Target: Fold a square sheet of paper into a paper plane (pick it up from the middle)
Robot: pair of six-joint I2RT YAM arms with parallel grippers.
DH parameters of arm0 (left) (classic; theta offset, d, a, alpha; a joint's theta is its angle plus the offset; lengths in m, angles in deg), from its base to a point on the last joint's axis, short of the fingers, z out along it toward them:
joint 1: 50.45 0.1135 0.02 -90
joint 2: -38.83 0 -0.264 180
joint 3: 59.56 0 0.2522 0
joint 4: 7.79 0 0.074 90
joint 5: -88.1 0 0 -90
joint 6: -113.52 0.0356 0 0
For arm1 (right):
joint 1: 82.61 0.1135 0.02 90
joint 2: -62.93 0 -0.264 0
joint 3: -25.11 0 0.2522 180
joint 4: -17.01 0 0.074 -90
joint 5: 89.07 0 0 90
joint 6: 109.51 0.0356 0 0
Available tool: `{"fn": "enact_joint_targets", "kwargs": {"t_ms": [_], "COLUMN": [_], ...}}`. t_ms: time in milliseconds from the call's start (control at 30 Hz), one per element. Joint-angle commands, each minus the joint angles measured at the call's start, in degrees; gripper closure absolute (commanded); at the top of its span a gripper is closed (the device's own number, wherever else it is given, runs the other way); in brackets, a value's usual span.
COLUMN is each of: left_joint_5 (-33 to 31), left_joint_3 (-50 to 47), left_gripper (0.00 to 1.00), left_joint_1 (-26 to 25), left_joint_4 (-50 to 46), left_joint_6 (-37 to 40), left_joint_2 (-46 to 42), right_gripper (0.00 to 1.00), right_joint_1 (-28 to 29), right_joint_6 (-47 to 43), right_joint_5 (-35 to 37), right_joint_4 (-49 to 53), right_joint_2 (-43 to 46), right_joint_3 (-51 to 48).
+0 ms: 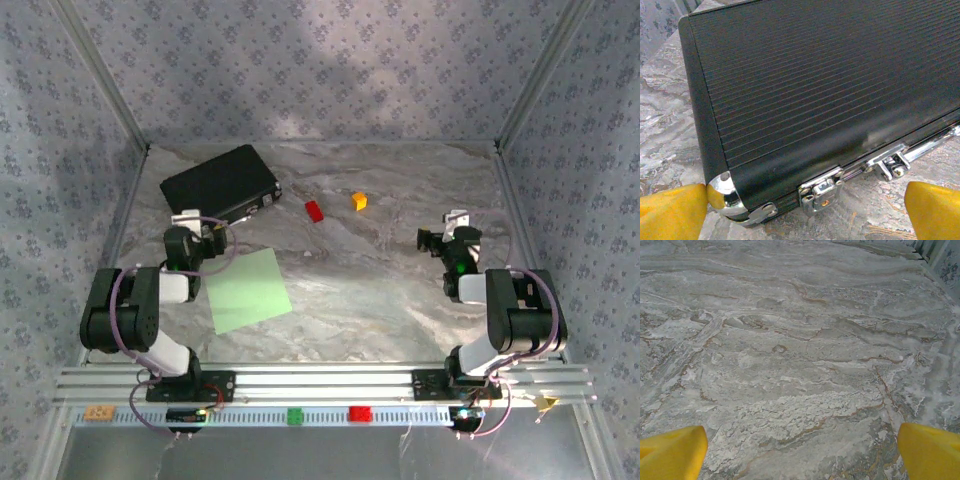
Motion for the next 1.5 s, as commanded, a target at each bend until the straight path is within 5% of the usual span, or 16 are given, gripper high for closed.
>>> {"fn": "enact_joint_targets", "kwargs": {"t_ms": [0, 333, 1167, 1300, 1467], "left_joint_5": [0.78, 0.84, 0.78, 0.49, -2.18], "left_joint_3": [1.23, 1.28, -4.34, 2.39, 7.49], "left_gripper": [0.00, 0.00, 0.00, 0.00, 0.00], "left_joint_1": [0.22, 0.18, -1.86, -1.70, -1.73], "left_joint_4": [0.30, 0.21, 6.72, -18.22, -32.35], "left_joint_6": [0.57, 0.55, 3.08, 0.42, -6.78], "left_joint_2": [-0.29, -0.36, -5.30, -18.19, -29.21], "right_gripper": [0.01, 0.01, 0.01, 0.01, 0.01], "right_joint_1": [-0.11, -2.45, 2.01, 3.50, 4.00], "right_joint_6": [0.18, 1.53, -2.03, -3.11, 0.84], "right_joint_5": [-0.04, -4.07, 1.46, 3.13, 4.50], "right_joint_4": [-0.18, -0.26, -5.32, -2.72, 17.21], "right_joint_2": [-0.16, -0.10, 1.30, 6.41, 15.85], "right_joint_3": [0.95, 0.94, -2.43, -2.90, 3.16]}}
